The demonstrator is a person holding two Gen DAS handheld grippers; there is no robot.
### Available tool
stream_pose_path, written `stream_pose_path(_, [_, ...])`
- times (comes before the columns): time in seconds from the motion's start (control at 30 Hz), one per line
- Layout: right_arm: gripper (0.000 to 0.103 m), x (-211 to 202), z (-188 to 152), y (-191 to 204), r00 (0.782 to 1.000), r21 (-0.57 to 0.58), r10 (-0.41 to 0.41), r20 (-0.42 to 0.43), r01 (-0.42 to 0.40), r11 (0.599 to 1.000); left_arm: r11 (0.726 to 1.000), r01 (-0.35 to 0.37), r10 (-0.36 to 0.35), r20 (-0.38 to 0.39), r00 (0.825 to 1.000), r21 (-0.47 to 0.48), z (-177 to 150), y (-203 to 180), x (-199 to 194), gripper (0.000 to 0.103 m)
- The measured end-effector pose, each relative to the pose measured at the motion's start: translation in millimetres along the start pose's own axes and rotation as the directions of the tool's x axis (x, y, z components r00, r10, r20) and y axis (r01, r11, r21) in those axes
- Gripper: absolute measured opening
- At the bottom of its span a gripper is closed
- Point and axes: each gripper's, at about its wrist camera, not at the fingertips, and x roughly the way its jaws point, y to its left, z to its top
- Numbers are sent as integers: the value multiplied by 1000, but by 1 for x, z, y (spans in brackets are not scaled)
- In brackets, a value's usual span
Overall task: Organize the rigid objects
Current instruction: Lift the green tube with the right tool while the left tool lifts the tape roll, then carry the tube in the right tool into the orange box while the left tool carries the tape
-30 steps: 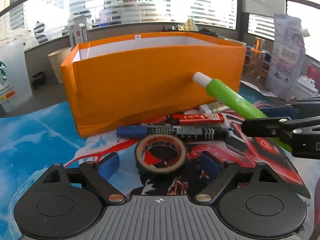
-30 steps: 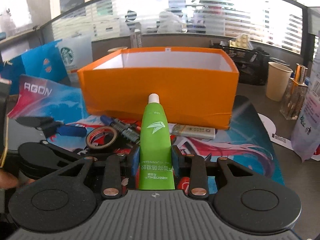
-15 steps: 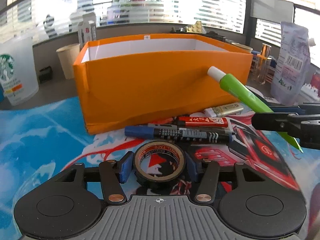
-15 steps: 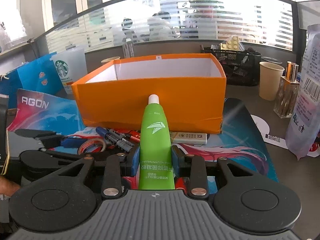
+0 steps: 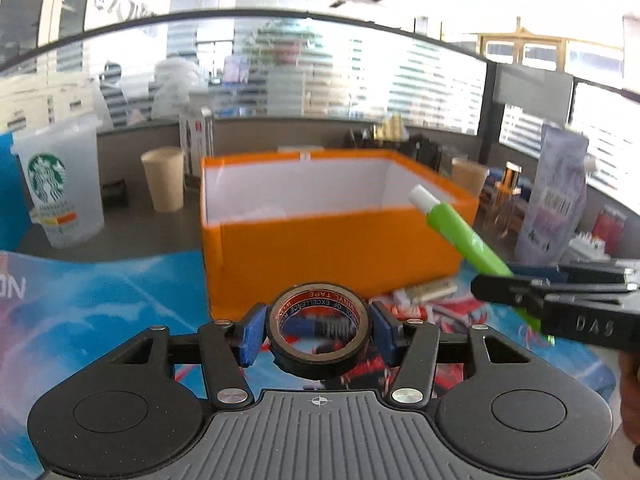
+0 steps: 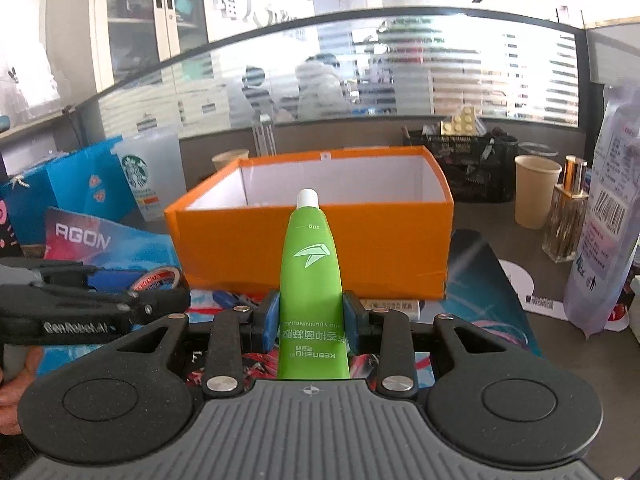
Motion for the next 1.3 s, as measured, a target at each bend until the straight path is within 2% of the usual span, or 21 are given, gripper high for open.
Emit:
stream_pose_path(0.27, [30, -3, 10, 5, 999, -2, -1, 32, 1, 1000, 1000, -1, 1, 82, 997, 11, 33, 1, -9, 53])
stream_pose_path(0.73, [30, 15, 46, -4, 996, -11, -16, 86, 17, 1000, 998, -32, 21, 176, 984, 60, 88, -12, 9, 53])
stream_pose_path(1.03, [30, 39, 72, -20, 994, -10, -27, 104, 28, 1000, 998, -53, 46, 161, 986, 35, 113, -6, 45, 53])
stream_pose_path(1.3, [30, 64, 86, -34, 995, -2, -33, 91, 33, 999, 998, -62, 57, 113, 992, 34, 114, -8, 85, 53])
